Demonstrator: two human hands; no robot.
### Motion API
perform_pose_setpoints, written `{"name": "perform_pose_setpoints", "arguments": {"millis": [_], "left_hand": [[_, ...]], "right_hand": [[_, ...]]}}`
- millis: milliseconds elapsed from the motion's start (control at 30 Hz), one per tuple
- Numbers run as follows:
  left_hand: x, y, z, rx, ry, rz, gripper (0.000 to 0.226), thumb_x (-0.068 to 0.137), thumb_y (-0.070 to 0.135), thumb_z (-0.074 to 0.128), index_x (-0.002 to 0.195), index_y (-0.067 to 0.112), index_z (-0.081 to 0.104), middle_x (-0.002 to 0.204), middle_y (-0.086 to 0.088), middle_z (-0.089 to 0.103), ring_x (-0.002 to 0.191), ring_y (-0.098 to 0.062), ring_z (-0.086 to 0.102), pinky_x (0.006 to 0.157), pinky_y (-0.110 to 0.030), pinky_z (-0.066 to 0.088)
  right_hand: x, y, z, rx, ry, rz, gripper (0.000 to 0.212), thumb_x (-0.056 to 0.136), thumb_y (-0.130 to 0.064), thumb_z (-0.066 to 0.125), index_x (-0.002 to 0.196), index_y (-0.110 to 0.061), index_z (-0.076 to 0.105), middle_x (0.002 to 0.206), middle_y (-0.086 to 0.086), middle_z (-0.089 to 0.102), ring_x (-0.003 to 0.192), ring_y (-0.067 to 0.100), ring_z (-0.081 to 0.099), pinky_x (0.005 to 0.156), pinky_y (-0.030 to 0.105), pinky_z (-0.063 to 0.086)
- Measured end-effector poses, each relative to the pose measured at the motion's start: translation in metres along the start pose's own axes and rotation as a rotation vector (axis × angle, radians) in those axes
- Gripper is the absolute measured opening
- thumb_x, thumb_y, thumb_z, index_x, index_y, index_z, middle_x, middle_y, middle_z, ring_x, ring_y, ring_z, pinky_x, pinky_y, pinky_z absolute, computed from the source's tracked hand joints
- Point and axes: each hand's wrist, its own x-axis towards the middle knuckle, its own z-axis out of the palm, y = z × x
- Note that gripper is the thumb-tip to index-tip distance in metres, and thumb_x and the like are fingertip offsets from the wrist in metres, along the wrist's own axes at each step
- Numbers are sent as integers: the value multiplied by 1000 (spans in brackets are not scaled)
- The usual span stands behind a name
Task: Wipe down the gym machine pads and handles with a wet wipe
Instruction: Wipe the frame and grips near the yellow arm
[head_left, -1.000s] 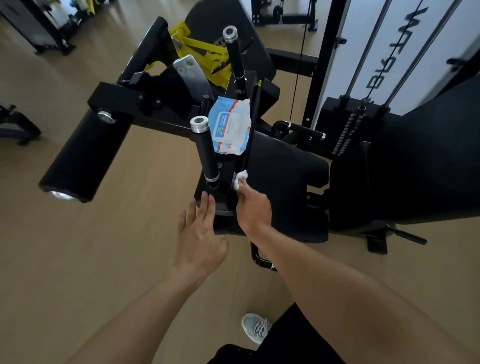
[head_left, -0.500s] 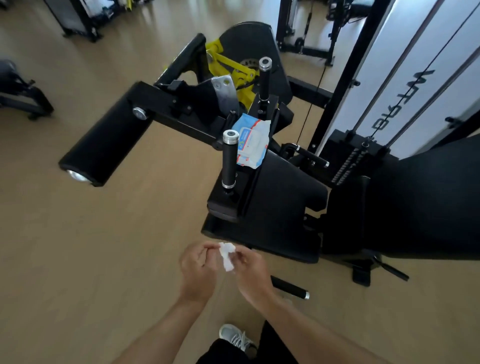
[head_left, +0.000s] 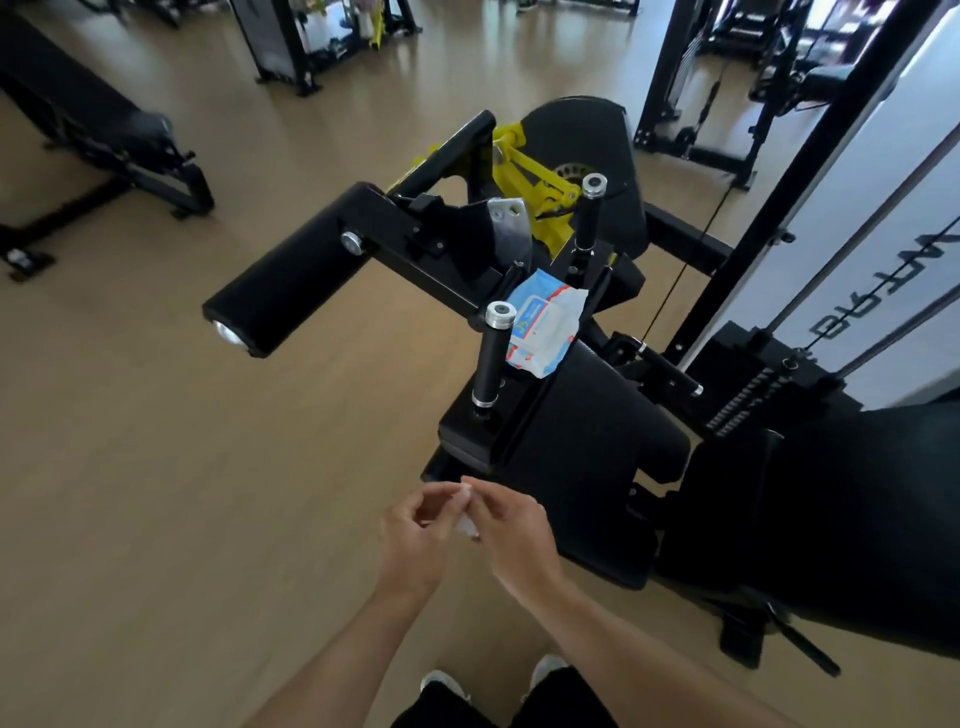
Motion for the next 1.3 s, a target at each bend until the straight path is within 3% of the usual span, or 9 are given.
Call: {"name": "perform_pose_setpoints", "arguments": {"millis": [167,333,567,700,900,1000,1100,1200,1300], "left_hand": [[-3,3,-2,-49,86,-107,3,83,19,83,85,20,81,81,3,79,79,-10,74,72,-20,55],[1,3,-15,-137,122,-184,7,79,15,84,84,19,81,84,-3,79,86,-20,76,82,-35,58],[26,-3,-36,-191,125,-225,17,80,12,84,73,27,81,80,-6,79,79,-24,76,80,-37,59],[54,-8,-60,-205,80,-230,13,81,12,83,74,23,81,80,-6,78,78,-23,76,75,-35,58],[114,-11,-111,-178,-25,-222,10,83,6,79,79,15,79,71,2,77,66,-10,72,55,-17,52],[143,-8,-125,-185,-103,-242,3,85,8,79,87,10,78,76,-2,78,71,-16,75,57,-21,54],[162,4,-129,-202,-189,-231,4,88,5,75,91,4,77,81,-9,77,63,-7,73,52,-15,52],[176,9,-123,-202,-279,-174,6,89,9,75,92,5,78,79,-6,77,73,-11,75,54,-13,52],[192,10,-108,-210,-379,-160,9,90,17,76,91,9,79,81,-3,78,70,-6,72,62,-15,53]], "right_hand": [[0,-6,-4,-47,-67,2,30,101,-38,60,82,-57,74,85,-12,77,83,11,74,79,44,62],[3,-17,0,132,-213,217,18,97,-39,68,95,-30,83,93,-2,78,88,17,75,73,36,64],[17,-28,28,243,-253,382,22,98,-36,66,102,-22,82,97,9,79,91,22,77,77,37,65],[33,-38,58,259,-203,401,25,101,-33,61,104,-17,81,97,12,78,94,25,76,75,33,63],[63,-60,124,291,-75,518,26,101,-31,62,109,-12,78,106,12,78,100,26,75,74,33,64],[75,-75,145,317,-1,546,22,99,-31,67,108,-15,79,105,5,79,96,22,76,69,29,62],[86,-87,148,330,46,525,21,98,-29,66,108,-16,79,104,4,79,96,19,76,73,29,61],[97,-93,146,358,91,459,24,88,-28,74,107,-14,80,107,10,78,102,22,75,85,33,62],[118,-90,135,205,330,241,8,88,-25,79,86,-30,84,95,10,79,100,28,75,95,45,59]]}}
